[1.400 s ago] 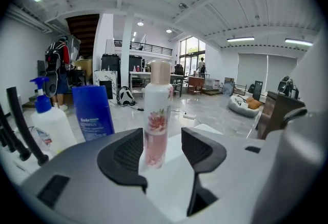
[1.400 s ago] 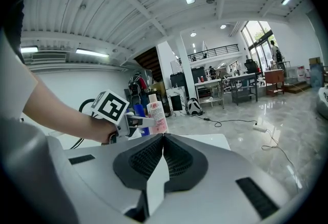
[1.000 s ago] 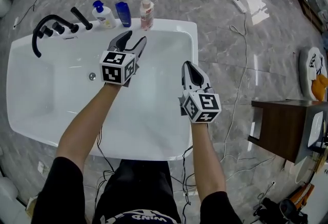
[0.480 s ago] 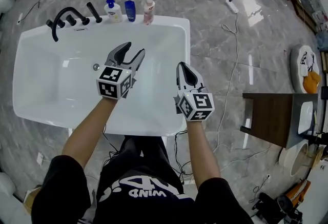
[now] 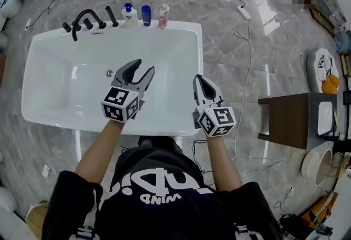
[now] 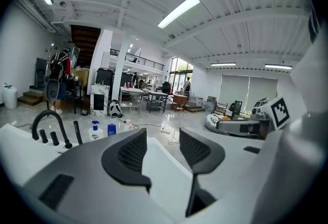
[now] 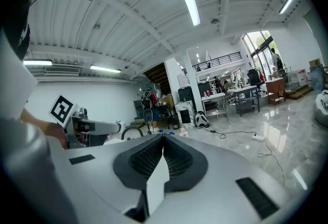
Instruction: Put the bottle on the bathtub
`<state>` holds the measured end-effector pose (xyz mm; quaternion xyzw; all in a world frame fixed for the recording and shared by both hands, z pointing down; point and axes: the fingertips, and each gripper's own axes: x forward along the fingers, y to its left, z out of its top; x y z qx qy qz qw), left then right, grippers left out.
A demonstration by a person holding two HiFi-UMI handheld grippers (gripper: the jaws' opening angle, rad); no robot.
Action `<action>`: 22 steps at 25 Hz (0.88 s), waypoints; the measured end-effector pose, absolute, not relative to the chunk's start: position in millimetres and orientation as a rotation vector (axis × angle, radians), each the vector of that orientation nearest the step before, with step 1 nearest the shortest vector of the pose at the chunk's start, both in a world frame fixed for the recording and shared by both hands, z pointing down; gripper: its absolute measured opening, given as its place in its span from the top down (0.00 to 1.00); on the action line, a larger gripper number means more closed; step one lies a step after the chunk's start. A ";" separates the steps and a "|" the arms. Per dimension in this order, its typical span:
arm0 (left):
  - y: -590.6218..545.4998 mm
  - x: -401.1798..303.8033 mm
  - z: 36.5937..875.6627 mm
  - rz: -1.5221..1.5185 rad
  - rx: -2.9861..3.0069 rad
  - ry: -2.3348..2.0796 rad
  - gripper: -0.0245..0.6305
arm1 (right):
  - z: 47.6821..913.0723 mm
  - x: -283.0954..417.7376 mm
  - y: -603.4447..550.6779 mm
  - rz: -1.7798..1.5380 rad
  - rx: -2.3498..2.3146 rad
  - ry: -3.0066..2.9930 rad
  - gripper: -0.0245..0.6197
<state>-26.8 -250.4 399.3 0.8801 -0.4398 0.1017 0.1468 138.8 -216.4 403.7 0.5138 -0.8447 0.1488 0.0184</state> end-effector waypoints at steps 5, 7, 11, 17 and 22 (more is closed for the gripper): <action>-215.0 -35.6 373.9 0.255 2.582 -1.244 0.78 | 384.4 135.5 -185.4 0.394 1.575 -2.641 0.92; -199.3 -37.8 368.9 0.248 2.602 -1.233 0.82 | 376.8 134.1 -170.3 0.359 1.569 -2.652 0.92; -170.7 -47.5 365.9 0.221 2.620 -1.240 0.91 | 369.0 135.6 -145.4 0.355 1.587 -2.650 0.92; -143.6 -63.1 383.7 0.217 2.608 -1.257 0.95 | 379.0 138.9 -125.4 0.345 1.649 -2.617 0.92; -133.6 -68.7 385.4 0.214 2.635 -1.301 0.95 | 393.4 130.5 -120.7 0.370 1.635 -2.621 0.92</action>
